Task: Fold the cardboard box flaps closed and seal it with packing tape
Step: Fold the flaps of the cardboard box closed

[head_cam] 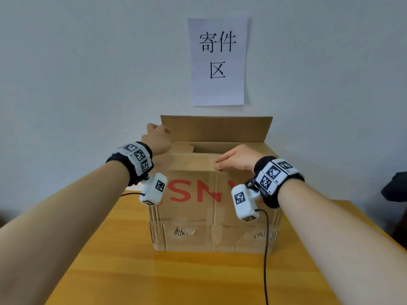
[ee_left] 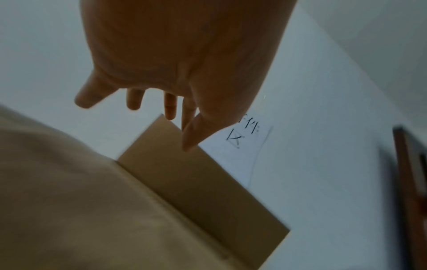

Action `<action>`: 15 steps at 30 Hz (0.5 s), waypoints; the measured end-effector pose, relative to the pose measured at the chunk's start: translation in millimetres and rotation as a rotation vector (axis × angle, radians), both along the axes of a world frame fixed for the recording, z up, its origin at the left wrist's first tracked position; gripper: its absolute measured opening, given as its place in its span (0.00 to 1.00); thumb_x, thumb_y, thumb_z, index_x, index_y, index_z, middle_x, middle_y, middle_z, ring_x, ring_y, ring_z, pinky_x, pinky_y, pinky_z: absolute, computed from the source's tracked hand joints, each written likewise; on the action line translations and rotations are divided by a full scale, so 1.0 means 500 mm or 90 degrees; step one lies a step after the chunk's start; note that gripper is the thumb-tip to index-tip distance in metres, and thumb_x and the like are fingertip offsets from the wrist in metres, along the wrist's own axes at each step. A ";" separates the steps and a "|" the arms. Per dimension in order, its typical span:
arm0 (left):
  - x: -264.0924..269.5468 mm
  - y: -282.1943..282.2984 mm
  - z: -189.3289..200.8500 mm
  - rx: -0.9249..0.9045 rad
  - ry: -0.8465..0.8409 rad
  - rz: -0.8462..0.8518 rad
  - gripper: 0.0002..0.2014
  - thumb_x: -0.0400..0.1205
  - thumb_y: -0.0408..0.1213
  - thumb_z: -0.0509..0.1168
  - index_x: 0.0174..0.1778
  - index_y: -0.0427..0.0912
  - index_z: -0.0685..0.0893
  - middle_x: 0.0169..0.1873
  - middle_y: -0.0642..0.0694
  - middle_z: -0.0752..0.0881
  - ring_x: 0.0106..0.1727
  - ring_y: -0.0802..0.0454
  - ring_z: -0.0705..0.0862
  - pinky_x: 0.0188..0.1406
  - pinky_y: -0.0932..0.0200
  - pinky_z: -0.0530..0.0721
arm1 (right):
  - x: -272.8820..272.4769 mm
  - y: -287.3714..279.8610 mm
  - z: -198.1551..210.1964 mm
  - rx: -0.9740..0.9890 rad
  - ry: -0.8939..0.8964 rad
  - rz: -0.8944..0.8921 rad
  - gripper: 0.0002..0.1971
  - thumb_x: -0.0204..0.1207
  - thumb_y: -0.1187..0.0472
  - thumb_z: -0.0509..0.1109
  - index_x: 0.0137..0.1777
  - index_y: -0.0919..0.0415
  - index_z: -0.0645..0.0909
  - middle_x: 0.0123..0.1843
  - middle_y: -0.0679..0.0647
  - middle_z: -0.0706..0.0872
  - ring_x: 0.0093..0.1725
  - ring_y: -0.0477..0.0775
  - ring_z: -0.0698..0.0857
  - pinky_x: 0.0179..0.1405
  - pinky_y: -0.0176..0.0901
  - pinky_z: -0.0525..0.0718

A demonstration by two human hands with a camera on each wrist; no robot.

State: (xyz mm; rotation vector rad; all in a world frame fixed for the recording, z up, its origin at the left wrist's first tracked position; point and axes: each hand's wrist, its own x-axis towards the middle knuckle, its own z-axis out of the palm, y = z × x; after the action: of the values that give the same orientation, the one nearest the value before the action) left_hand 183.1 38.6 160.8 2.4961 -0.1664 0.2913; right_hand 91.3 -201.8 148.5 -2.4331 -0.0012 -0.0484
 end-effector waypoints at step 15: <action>0.068 -0.149 0.107 0.181 0.040 -0.014 0.31 0.84 0.45 0.64 0.83 0.41 0.65 0.79 0.38 0.70 0.80 0.36 0.68 0.76 0.43 0.70 | 0.035 -0.028 -0.007 0.029 0.015 0.024 0.16 0.72 0.48 0.81 0.59 0.47 0.91 0.58 0.42 0.82 0.62 0.45 0.78 0.61 0.38 0.70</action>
State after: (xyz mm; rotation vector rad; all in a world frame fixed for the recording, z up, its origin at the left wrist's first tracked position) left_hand 217.2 -35.7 214.2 2.7786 -0.2227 0.1915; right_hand 108.7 -216.1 145.1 -2.3875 -0.0343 -0.0033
